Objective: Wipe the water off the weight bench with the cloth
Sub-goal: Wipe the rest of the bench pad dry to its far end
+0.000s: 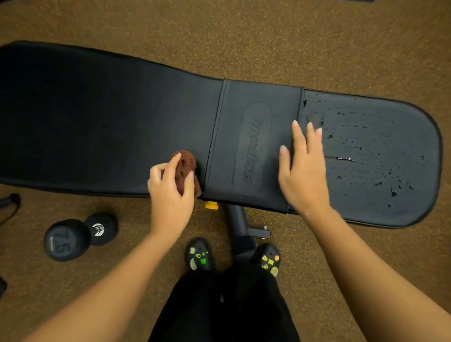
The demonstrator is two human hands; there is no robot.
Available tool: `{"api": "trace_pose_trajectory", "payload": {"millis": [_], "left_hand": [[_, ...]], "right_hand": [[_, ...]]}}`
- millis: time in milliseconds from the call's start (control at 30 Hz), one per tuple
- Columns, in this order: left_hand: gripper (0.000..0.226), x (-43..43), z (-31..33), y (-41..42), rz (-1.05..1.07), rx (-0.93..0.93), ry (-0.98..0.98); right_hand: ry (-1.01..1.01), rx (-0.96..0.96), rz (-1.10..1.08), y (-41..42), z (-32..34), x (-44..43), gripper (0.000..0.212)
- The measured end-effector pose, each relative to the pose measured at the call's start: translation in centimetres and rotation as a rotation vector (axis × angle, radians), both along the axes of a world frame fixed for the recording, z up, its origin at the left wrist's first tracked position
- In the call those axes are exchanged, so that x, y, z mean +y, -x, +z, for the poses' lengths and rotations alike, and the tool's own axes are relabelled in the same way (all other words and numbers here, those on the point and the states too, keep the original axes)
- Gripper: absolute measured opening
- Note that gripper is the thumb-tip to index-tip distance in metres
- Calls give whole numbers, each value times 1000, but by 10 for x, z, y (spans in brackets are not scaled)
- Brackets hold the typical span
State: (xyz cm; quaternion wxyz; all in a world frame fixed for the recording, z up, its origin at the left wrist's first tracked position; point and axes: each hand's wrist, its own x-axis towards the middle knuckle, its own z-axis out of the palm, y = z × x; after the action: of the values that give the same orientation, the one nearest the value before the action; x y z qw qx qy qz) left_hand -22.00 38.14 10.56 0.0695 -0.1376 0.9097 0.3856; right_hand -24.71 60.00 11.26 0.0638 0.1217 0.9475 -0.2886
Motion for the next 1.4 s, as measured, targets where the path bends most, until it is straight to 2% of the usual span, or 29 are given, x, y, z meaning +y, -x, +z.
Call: {"api": "trace_pose_trajectory", "payload": {"millis": [100, 233, 300, 400, 467, 600, 767, 833, 900, 1033, 1233, 1400], "left_hand": [[34, 26, 18, 5, 96, 11, -201], [25, 67, 38, 8, 43, -43, -372], [25, 81, 38, 10, 23, -120, -463], [50, 91, 28, 15, 19, -208, -609], [44, 94, 24, 14, -81, -201, -556], [28, 95, 16, 9, -532, -1, -104], [96, 101, 3, 24, -943, -186, 386], [114, 107, 1, 28, -999, -234, 504], [121, 113, -1, 28, -1008, -271, 564], [124, 118, -1, 26, -990, -291, 589], [123, 117, -1, 27, -993, -303, 575], [123, 117, 0, 27, -990, -306, 565]], "right_hand": [[323, -21, -58, -25, 17, -31, 50], [776, -84, -122, -46, 40, -61, 52], [870, -59, -189, -49, 39, -63, 56], [785, -21, -282, -45, 30, -44, 62], [695, -13, -304, -45, 25, -24, 58], [268, 85, -160, -57, 20, 13, 56], [-117, 0, 85, -89, -2, 45, 61], [-157, -1, 126, -86, -7, 52, 60], [-138, 13, 133, -73, -7, 50, 58], [-122, 36, 193, -64, -11, 41, 58], [-154, 57, 313, -100, -11, 66, 57], [-145, 93, 137, -71, -9, 73, 52]]}}
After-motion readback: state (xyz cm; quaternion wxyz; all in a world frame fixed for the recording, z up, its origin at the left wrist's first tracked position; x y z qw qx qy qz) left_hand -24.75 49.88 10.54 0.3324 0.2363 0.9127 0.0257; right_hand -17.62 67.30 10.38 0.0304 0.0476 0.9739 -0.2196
